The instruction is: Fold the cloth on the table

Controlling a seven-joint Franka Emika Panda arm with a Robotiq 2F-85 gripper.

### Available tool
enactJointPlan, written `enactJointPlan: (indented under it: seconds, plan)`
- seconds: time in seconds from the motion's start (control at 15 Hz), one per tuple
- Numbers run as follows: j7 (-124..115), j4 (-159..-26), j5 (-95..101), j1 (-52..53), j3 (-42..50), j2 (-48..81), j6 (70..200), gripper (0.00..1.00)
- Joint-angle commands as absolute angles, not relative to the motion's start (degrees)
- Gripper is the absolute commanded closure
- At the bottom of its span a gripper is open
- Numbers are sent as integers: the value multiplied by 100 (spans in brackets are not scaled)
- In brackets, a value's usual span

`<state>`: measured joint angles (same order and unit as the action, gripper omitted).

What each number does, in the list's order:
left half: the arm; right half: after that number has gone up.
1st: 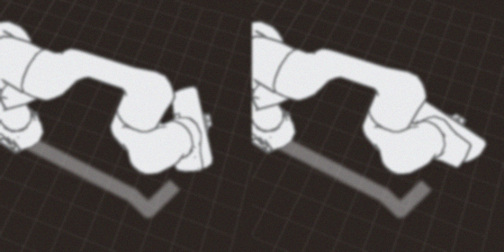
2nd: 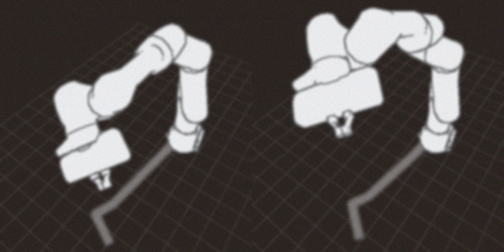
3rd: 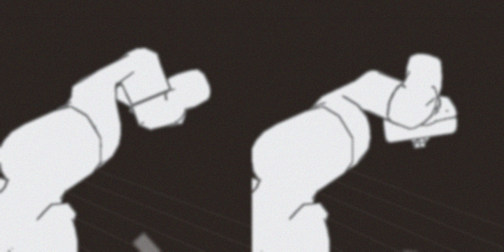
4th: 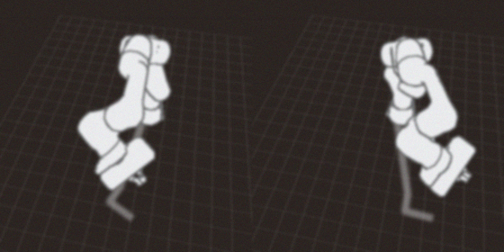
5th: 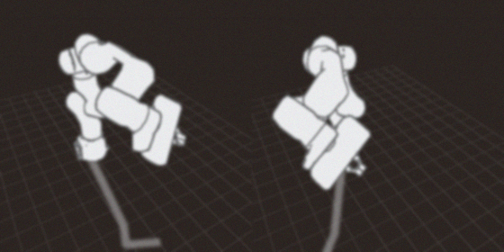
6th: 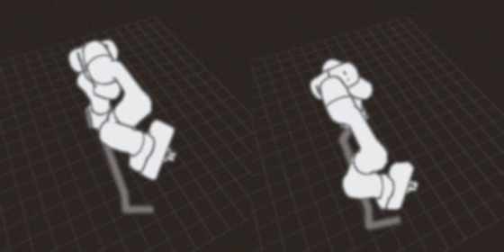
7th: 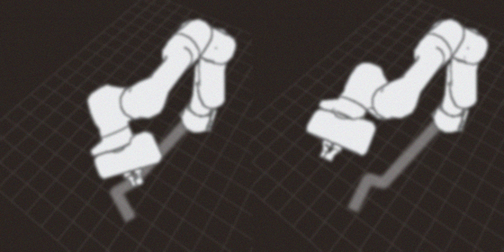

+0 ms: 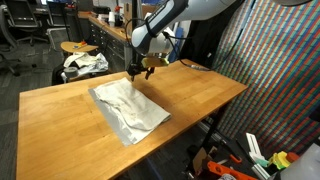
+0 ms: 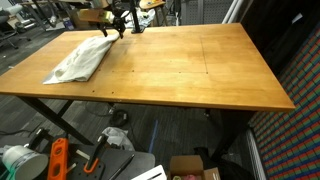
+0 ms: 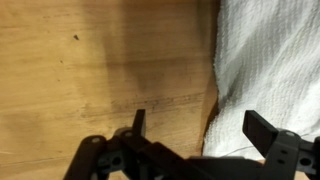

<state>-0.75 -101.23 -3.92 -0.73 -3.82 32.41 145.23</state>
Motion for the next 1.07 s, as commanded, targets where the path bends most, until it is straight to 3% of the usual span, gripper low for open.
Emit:
enactJointPlan:
  seconds: [0.0,0.53,0.93,1.0]
  plan:
    - [-47,-11525,-441,52,-431,2050,14754,0]
    - [-206,-13131,-820,657,-852,419,14404,0]
    - [-1595,-12784,-233,1209,-996,891,14968,0]
    - [-1877,-12682,61,1289,-944,1016,15042,14]
